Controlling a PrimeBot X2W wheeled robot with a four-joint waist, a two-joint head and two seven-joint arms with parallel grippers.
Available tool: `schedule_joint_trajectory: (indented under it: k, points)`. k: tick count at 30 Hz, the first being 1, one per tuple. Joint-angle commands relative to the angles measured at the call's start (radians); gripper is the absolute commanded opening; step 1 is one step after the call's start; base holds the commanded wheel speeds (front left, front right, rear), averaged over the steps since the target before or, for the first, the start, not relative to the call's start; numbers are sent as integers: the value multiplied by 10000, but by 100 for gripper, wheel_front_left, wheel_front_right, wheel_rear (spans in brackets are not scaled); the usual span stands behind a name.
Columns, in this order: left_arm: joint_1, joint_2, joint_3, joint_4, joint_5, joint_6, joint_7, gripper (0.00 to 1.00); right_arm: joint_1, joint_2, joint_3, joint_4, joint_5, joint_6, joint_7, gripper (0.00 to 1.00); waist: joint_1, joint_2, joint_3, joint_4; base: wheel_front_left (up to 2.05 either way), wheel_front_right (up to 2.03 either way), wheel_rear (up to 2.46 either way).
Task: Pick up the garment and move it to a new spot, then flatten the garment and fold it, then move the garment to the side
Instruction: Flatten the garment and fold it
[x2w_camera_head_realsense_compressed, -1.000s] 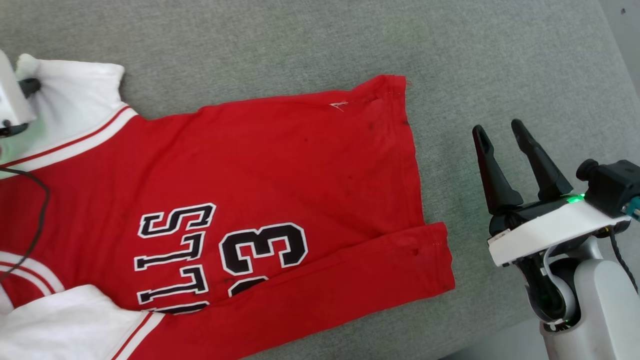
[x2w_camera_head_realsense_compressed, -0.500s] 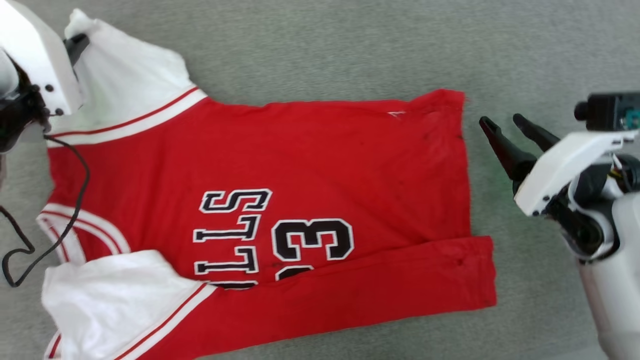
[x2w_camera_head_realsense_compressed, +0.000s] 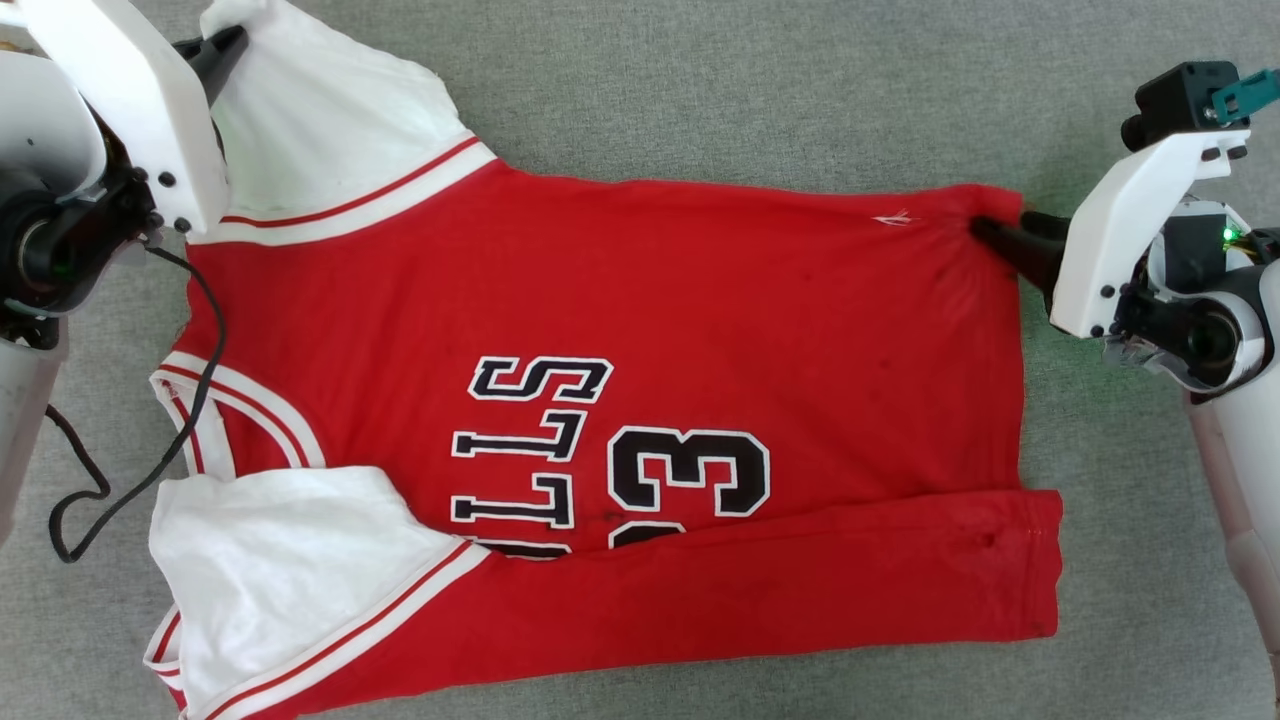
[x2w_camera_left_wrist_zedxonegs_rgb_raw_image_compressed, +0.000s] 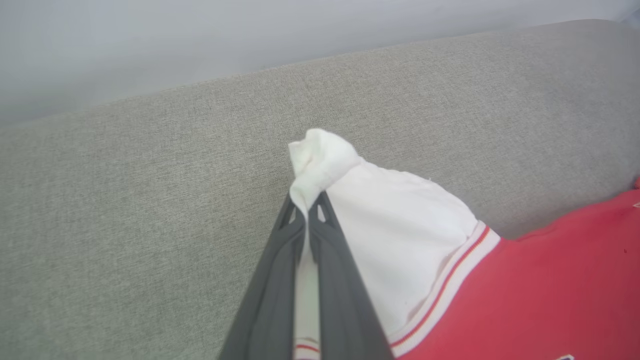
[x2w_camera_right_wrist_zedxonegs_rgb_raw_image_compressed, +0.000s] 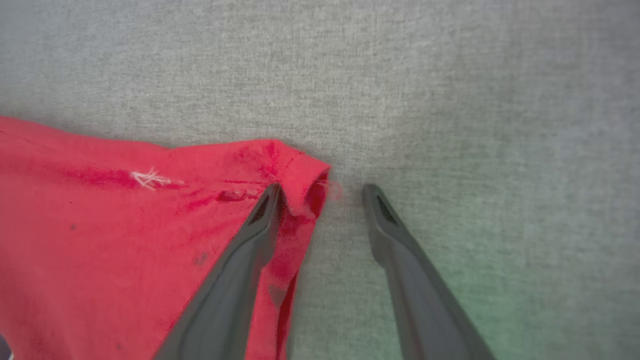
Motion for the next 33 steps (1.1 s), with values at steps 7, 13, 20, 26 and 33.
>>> schedule_joint_trajectory:
  k: [7,13,20,26,33]
  points:
    - [407,-10,227,128,-196,7,-420,0,-2,130,380,112,-253,-14,-246,0,1,-1,-330,-6,0,0,0]
    - [1429,-61,742,82,-748,127,-1158,0,382,-147,304,-760,-396,-13,-1028,0,1,-1,-1194,14,0,0,0]
    - [3544,-71,1328,-423,-1394,504,-2070,0,2056,-359,-76,-1783,-446,-14,-1406,0,1,-1,-2314,307,0,0,0]
    - [5652,-356,1515,-523,-2049,700,-2581,0,3936,-186,-452,-2170,-403,-14,-1425,0,1,-1,-3103,580,0,0,0]
    - [7883,-815,1425,-62,-2631,758,-2957,0,5620,59,-698,-2078,-278,-14,-1731,0,1,-1,-3650,698,0,0,0]
